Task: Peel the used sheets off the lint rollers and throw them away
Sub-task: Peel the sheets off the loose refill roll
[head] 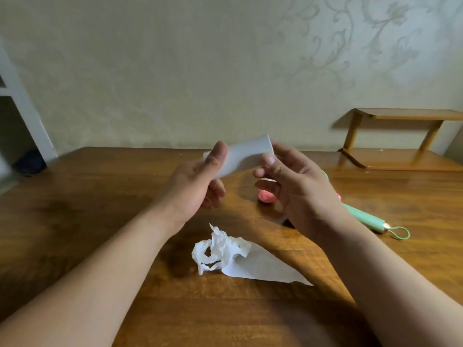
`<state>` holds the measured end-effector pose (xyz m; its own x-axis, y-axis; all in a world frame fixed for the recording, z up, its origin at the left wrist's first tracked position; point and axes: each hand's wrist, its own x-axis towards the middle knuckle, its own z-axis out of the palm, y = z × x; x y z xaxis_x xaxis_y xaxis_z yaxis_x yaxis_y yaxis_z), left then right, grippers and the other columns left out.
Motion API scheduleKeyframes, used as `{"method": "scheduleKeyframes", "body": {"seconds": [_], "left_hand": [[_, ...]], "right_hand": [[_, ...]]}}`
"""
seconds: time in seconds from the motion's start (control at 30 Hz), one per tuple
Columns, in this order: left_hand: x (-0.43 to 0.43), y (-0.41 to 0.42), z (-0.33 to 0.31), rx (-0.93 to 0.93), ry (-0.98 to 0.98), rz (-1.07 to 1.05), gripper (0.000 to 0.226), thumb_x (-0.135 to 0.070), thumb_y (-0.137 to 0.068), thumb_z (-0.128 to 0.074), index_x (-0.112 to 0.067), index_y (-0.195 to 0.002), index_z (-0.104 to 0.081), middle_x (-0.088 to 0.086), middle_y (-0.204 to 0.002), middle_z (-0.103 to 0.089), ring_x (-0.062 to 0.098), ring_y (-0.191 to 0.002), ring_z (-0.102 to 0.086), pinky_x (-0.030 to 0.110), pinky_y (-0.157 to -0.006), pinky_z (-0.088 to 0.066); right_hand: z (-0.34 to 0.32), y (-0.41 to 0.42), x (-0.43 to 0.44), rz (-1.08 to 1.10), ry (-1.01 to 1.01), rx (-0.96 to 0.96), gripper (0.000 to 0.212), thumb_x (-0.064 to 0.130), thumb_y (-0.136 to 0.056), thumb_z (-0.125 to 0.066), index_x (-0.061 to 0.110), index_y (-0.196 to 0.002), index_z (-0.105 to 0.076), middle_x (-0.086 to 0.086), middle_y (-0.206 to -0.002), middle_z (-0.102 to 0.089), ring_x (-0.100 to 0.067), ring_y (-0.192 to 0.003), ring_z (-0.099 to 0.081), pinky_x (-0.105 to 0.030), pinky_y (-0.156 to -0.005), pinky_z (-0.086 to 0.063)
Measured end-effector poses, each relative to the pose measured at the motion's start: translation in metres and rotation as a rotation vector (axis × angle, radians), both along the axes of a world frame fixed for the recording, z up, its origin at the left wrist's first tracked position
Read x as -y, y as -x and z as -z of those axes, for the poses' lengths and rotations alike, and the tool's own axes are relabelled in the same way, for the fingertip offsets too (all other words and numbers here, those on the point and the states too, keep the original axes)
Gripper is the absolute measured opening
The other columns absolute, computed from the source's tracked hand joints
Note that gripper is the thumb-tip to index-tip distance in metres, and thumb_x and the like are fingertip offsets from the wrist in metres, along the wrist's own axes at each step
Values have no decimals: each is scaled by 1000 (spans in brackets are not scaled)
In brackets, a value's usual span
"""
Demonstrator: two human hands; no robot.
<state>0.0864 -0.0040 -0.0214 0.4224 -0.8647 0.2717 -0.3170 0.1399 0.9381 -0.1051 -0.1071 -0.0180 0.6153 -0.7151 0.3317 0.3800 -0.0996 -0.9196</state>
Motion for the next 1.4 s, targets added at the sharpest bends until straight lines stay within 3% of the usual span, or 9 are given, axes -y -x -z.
{"method": "scheduleKeyframes", "body": {"seconds": [0.1,0.2,0.43,0.67,0.77,0.87,1.03,1.27,1.4], "left_hand": [[-1,1,3,315,27,-87,89,-111,-71,-29,-38,-95,-75,-18,-81,-76,-1,-68,-70,29,-67,-51],[-4,3,-2,202,123,32,79,-97,-79,-56,-40,-132,-69,-19,-107,-76,6,-93,-71,26,-73,-53],[-8,12,-8,-126,190,149,38,-63,-91,-73,-27,-101,-81,3,-89,-79,25,-70,-77,27,-58,-56],[-9,13,-7,93,201,104,57,-83,-78,-77,-45,-120,-69,-14,-114,-76,9,-102,-74,28,-77,-62],[-7,14,-1,352,212,3,51,-60,-87,-85,-42,-125,-57,-16,-114,-65,10,-106,-66,22,-82,-59],[-7,20,4,495,282,-83,58,-38,-83,-91,-33,-126,-52,-9,-114,-58,11,-102,-61,22,-78,-56],[-14,24,-4,351,279,17,71,-79,-86,-70,-33,-137,-50,-20,-112,-61,9,-107,-64,21,-84,-56],[-20,25,-9,402,253,28,44,-57,-97,-58,-25,-126,-64,-12,-106,-71,20,-88,-71,42,-67,-60],[-19,30,-8,424,300,18,41,-54,-93,-65,-22,-118,-61,-8,-100,-67,20,-91,-69,32,-66,-60]], "right_hand": [[2,3,3,75,67,-39,65,67,-77,-87,29,-129,-80,6,-100,-76,-11,-94,-67,-41,-86,-51],[6,3,5,114,66,-74,68,77,-70,-87,30,-119,-83,4,-92,-74,-13,-89,-66,-48,-87,-48],[1,4,-2,-41,84,-98,58,61,-80,-89,33,-130,-79,6,-118,-80,-10,-103,-72,-35,-94,-54],[-5,4,-8,-62,-53,-17,39,15,-98,-78,10,-136,-71,-18,-122,-79,-25,-110,-76,-41,-102,-59],[-4,4,-11,-136,-78,-3,42,12,-97,-67,6,-138,-68,-26,-133,-75,-40,-122,-73,-47,-108,-60],[-7,4,-16,-195,-110,43,42,19,-100,-70,4,-139,-67,-21,-126,-78,-27,-111,-77,-31,-87,-63],[-10,6,-11,-165,-168,104,43,16,-96,-69,-1,-135,-65,-24,-119,-74,-31,-108,-73,-30,-83,-63],[-15,9,-12,-243,-144,163,35,7,-93,-57,7,-128,-66,-20,-125,-71,-27,-114,-70,-35,-97,-56],[-17,8,-17,-259,-189,155,32,10,-92,-56,3,-123,-60,-24,-125,-67,-35,-117,-65,-38,-96,-54]]}}
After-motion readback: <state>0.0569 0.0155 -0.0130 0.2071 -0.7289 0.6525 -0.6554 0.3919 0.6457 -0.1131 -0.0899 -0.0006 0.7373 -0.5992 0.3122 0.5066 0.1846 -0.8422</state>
